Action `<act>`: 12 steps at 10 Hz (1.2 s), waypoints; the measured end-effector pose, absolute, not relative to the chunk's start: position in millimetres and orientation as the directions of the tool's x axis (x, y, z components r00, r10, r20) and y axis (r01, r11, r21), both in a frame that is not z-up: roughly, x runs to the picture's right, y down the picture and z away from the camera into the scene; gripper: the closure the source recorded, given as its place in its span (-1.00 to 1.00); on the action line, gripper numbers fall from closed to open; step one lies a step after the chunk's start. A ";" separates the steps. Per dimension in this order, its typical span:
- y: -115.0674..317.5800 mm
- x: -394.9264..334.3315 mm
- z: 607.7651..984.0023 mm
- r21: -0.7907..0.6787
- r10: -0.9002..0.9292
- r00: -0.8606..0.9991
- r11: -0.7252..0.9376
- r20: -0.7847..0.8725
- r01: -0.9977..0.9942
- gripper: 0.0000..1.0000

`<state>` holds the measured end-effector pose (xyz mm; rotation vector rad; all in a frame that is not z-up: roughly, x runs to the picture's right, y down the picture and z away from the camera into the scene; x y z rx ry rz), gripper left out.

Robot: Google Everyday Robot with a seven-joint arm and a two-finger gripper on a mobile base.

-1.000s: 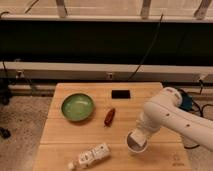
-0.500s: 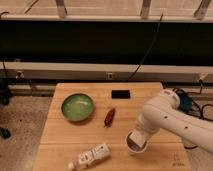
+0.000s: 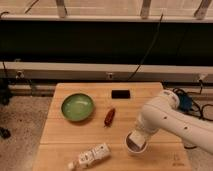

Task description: Place the white sponge in the ceramic cup

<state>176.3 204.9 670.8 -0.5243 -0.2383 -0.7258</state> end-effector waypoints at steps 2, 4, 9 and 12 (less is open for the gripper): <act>196.3 178.6 653.5 -0.359 -0.584 0.724 0.629 0.367 0.690 0.99; 193.6 176.7 644.1 -0.345 -0.596 0.716 0.628 0.364 0.698 1.00; 198.2 164.2 636.1 -0.324 -0.612 0.684 0.603 0.398 0.729 0.45; 202.7 160.2 636.0 -0.327 -0.611 0.673 0.590 0.417 0.738 -0.19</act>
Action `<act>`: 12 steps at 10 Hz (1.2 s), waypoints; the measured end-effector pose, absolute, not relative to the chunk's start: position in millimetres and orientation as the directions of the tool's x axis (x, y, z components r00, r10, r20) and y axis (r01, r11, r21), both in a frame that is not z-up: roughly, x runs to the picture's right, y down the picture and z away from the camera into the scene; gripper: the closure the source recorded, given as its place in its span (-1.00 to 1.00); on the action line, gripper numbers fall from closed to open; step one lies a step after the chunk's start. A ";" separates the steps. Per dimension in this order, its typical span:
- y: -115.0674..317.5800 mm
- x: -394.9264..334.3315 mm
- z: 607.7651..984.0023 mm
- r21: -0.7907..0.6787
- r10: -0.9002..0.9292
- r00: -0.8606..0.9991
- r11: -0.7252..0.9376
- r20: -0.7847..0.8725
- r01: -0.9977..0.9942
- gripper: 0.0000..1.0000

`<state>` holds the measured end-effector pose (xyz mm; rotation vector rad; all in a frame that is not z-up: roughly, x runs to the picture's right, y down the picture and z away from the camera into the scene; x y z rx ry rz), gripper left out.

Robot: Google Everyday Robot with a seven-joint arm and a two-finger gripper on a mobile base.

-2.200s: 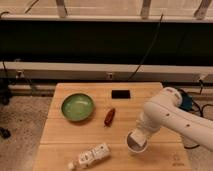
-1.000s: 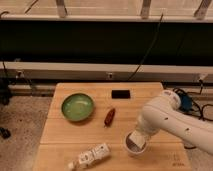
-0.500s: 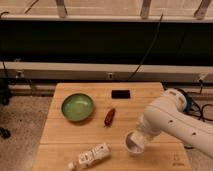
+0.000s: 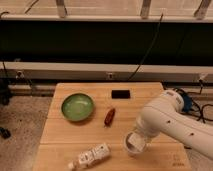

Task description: Place the white sponge in the ceramic cup

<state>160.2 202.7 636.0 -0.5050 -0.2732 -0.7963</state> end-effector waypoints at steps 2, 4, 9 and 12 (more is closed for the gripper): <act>204.8 159.4 636.8 -0.330 -0.609 0.670 0.585 0.426 0.741 -0.55; 206.4 158.2 636.3 -0.330 -0.606 0.667 0.582 0.434 0.743 -0.60; 202.2 158.8 632.9 -0.325 -0.608 0.664 0.582 0.436 0.746 -0.60; 189.0 164.0 632.9 -0.317 -0.614 0.664 0.586 0.427 0.746 -0.60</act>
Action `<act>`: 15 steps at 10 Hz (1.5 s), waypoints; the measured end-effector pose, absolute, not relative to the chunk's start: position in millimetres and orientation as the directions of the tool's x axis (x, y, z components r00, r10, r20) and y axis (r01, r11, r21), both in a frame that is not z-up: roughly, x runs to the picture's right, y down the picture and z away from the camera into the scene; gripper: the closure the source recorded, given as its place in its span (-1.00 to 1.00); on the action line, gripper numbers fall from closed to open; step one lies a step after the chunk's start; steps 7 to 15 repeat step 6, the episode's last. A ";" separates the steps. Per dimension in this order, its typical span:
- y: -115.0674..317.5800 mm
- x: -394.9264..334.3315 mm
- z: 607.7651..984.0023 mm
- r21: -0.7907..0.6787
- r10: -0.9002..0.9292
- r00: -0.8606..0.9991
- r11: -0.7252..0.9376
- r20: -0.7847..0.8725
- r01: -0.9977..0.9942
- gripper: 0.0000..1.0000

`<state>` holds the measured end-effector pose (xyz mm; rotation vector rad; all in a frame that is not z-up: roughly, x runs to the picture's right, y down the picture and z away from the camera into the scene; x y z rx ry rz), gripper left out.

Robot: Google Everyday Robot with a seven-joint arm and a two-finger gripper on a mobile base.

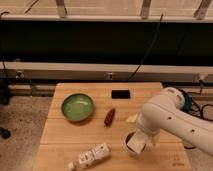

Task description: Place the white sponge in the ceramic cup

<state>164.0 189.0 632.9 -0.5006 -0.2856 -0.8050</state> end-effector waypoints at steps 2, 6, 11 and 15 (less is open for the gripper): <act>178.1 168.8 632.9 -0.309 -0.620 0.663 0.589 0.420 0.747 -0.60; 196.5 151.8 650.4 -0.318 -0.614 0.658 0.578 0.436 0.751 -0.60; 196.5 151.8 650.4 -0.318 -0.614 0.658 0.578 0.436 0.751 -0.60; 196.5 151.8 650.4 -0.318 -0.614 0.658 0.578 0.436 0.751 -0.60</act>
